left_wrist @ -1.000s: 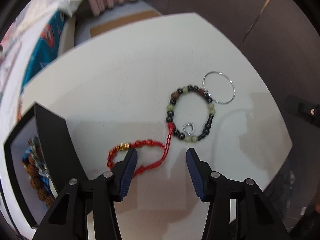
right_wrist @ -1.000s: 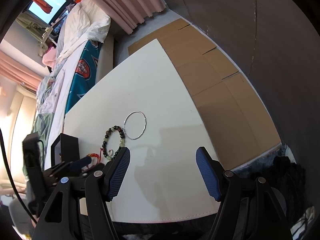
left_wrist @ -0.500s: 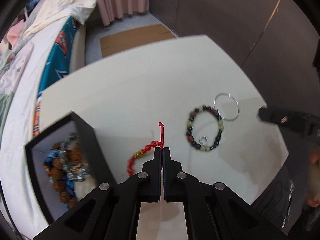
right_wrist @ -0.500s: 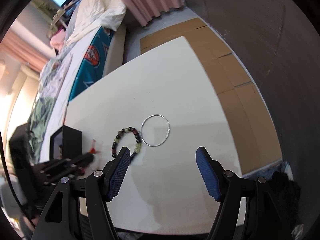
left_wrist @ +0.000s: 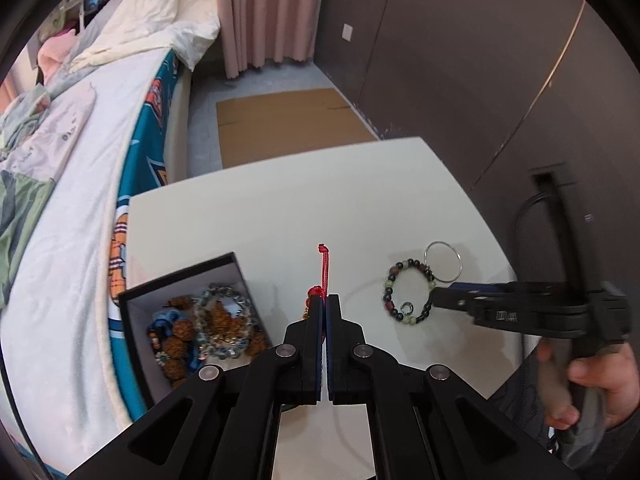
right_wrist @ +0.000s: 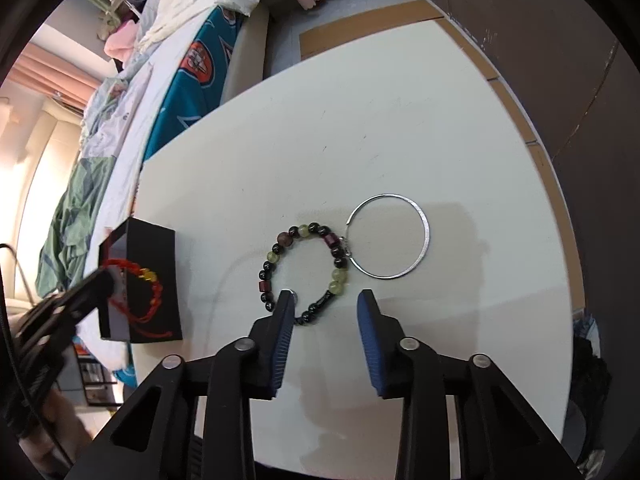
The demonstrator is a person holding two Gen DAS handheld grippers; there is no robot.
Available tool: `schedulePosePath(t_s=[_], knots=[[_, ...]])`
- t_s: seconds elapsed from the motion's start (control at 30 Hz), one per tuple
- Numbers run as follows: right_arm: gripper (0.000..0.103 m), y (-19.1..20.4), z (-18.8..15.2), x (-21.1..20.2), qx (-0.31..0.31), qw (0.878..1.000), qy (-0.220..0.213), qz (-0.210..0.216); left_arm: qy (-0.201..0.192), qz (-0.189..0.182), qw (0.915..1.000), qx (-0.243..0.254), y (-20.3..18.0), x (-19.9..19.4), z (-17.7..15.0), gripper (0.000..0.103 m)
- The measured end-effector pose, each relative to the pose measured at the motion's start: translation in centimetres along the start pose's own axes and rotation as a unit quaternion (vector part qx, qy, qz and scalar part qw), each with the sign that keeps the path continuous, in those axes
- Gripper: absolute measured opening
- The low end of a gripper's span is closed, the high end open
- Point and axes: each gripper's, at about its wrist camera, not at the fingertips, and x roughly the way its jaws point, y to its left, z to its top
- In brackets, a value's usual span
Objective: Organize jewelry
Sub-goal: 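Carry the red bracelet into the box with the left gripper while the right grasps the dark bead bracelet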
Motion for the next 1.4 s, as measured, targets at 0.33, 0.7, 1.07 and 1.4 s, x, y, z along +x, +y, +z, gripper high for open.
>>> schedulePosePath(t_s=[0.33, 0.7, 1.07, 1.4], knots=[[0.017, 2.8, 0.7, 1.7, -0.037, 0.992, -0.007, -0.117, -0.038, 0.001, 0.9988, -0.03, 3.7, -3.7, -0.3, 0.0], [0.009, 5.4, -0.5, -3.1, -0.068, 0.993, -0.079, -0.063, -0.021, -0.02, 0.9958, -0.087, 7.1, -3.3, -1.4, 0.001], [0.009, 11.7, -1.0, -8.9, -0.127, 0.983, -0.131, 0.0, -0.037, -0.026, 0.9912, -0.125, 9.4, -4.4, -2.2, 0.073], [0.009, 18.2, -1.5, -7.7, -0.155, 0.978, -0.124, 0.067, -0.067, -0.006, 0.988, -0.139, 12.5, -6.9, -3.5, 0.073]])
